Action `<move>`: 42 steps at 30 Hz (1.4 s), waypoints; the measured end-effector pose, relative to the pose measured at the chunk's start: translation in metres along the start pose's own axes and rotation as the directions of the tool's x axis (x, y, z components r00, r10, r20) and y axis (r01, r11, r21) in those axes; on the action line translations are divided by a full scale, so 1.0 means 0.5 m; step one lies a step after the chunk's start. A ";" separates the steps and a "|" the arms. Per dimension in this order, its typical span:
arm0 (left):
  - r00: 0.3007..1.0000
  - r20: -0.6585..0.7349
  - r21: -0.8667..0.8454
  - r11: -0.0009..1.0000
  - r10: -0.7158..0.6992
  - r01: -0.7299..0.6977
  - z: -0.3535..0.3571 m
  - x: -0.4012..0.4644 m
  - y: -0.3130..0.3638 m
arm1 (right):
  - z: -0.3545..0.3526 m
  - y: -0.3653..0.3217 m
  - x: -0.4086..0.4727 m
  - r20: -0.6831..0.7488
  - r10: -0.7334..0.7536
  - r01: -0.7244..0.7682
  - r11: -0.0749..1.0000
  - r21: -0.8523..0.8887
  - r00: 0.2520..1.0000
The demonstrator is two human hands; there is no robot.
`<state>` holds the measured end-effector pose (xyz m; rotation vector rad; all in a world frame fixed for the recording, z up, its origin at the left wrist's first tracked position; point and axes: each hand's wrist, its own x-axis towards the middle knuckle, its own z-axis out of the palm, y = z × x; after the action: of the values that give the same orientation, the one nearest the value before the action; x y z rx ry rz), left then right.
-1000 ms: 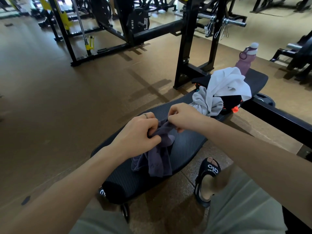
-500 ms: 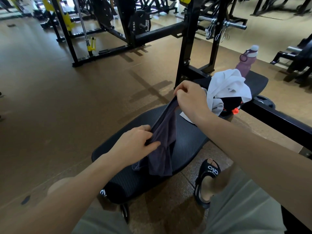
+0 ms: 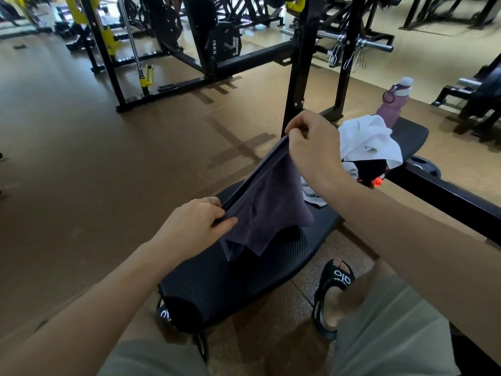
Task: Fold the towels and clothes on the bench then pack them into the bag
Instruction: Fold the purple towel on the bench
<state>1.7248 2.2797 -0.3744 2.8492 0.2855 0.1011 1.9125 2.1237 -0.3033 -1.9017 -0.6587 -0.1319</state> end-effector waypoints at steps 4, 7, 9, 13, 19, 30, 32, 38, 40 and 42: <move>0.998 0.027 -0.167 0.984 0.061 -0.056 -0.011 -0.010 -0.011 | -0.012 0.008 0.002 -0.019 0.001 -0.002 0.999 -0.047 1.000; 0.993 0.059 -0.286 0.955 0.104 -0.083 -0.012 -0.017 -0.025 | -0.025 0.017 0.009 -0.021 0.028 -0.030 0.997 -0.069 0.999; 0.995 0.028 -0.324 0.943 0.093 -0.079 -0.014 -0.019 -0.027 | -0.028 0.023 0.010 -0.004 0.032 -0.032 0.995 -0.097 0.999; 0.999 0.053 -0.376 0.926 -0.010 0.029 -0.021 -0.015 -0.036 | -0.028 0.028 0.009 0.006 0.069 -0.068 0.993 -0.098 0.998; 0.998 0.064 -0.219 0.976 0.010 0.004 -0.015 -0.022 -0.053 | -0.027 0.029 0.010 -0.012 0.139 -0.139 0.990 -0.029 0.990; 0.989 -0.112 -0.088 0.990 0.098 -0.108 -0.021 -0.026 -0.068 | -0.040 0.045 0.012 0.054 0.099 -0.090 0.986 -0.140 0.994; 0.989 -0.093 -0.073 0.990 0.112 -0.119 -0.020 -0.029 -0.065 | -0.040 0.050 0.008 0.065 0.093 -0.082 0.984 -0.158 0.994; 0.976 -0.189 -0.095 0.988 0.104 -0.124 -0.030 -0.044 -0.072 | -0.044 0.085 0.010 0.076 0.119 -0.099 0.969 -0.225 0.990; 0.968 -0.240 -0.096 0.990 0.075 -0.101 -0.033 -0.043 -0.078 | -0.040 0.096 0.006 0.099 0.186 -0.171 0.975 -0.144 0.978; 0.961 -0.274 -0.062 0.996 0.041 -0.061 -0.037 -0.042 -0.088 | -0.037 0.106 0.007 0.101 0.285 -0.281 0.958 -0.058 0.953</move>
<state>1.6945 2.3218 -0.3698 2.7705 0.2577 0.5069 1.9455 2.0939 -0.3375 -2.0339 -0.4503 0.1426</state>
